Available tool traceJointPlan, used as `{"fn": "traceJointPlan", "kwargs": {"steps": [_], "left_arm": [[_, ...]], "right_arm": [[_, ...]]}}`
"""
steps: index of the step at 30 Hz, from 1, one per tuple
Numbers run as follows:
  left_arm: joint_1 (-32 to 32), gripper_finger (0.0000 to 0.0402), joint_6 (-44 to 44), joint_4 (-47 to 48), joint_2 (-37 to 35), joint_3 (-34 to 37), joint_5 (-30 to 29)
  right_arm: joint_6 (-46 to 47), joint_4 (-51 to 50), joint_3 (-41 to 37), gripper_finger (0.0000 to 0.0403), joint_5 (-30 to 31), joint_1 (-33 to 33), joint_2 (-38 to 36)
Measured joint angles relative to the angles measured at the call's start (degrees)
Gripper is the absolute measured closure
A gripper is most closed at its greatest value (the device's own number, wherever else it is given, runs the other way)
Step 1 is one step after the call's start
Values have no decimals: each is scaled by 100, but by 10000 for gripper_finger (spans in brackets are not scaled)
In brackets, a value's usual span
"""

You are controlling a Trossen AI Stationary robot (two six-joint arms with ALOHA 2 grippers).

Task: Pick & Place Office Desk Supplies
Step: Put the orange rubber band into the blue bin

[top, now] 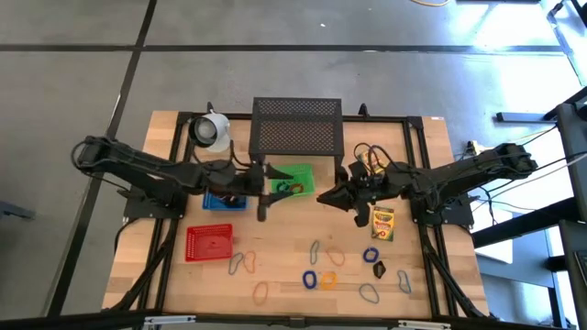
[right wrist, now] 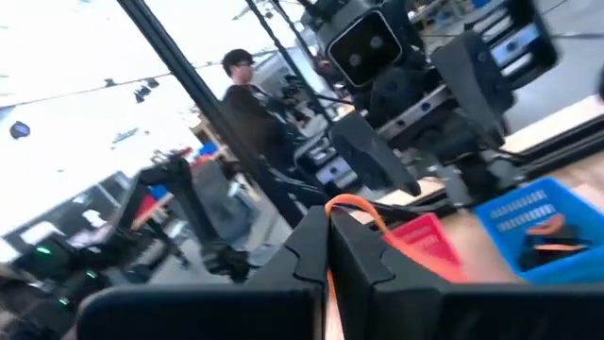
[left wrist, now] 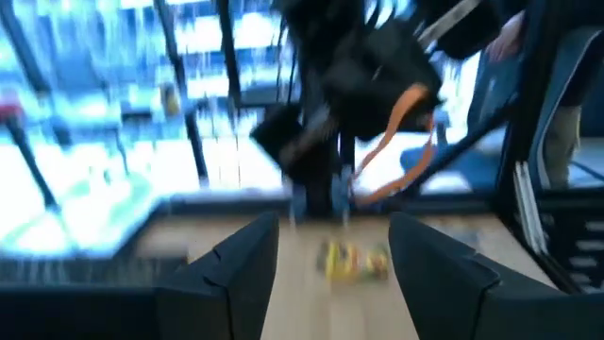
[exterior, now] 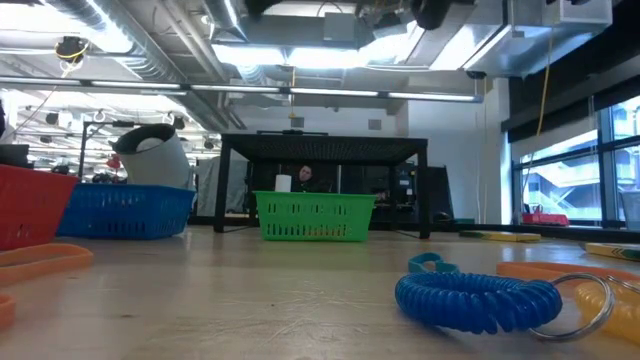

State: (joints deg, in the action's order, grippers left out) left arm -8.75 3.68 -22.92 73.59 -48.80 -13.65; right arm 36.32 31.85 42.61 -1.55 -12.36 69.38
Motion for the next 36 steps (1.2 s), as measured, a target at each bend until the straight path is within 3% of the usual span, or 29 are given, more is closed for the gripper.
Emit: {"fn": "traceJointPlan", "kwargs": {"steps": [5, 12, 25, 29, 36], "left_arm": [[-25, 207, 609, -1684, 686, 0, 135], [-22, 207, 641, -2857, 1355, -14, 160], [-15, 216, 743, -2747, 2207, -966, 62], [-61, 260, 628, -2654, 2200, -968, -161], [-66, 391, 333, -2569, 2195, -967, -180]], "right_arm": [[229, 169, 3, 396, -24, -24, 2], [217, 379, 4, 396, 111, -22, 2], [71, 421, 4, 395, 65, -22, 1], [59, 418, 4, 395, 65, -22, 2], [-95, 416, 4, 395, 45, -22, 2]]}}
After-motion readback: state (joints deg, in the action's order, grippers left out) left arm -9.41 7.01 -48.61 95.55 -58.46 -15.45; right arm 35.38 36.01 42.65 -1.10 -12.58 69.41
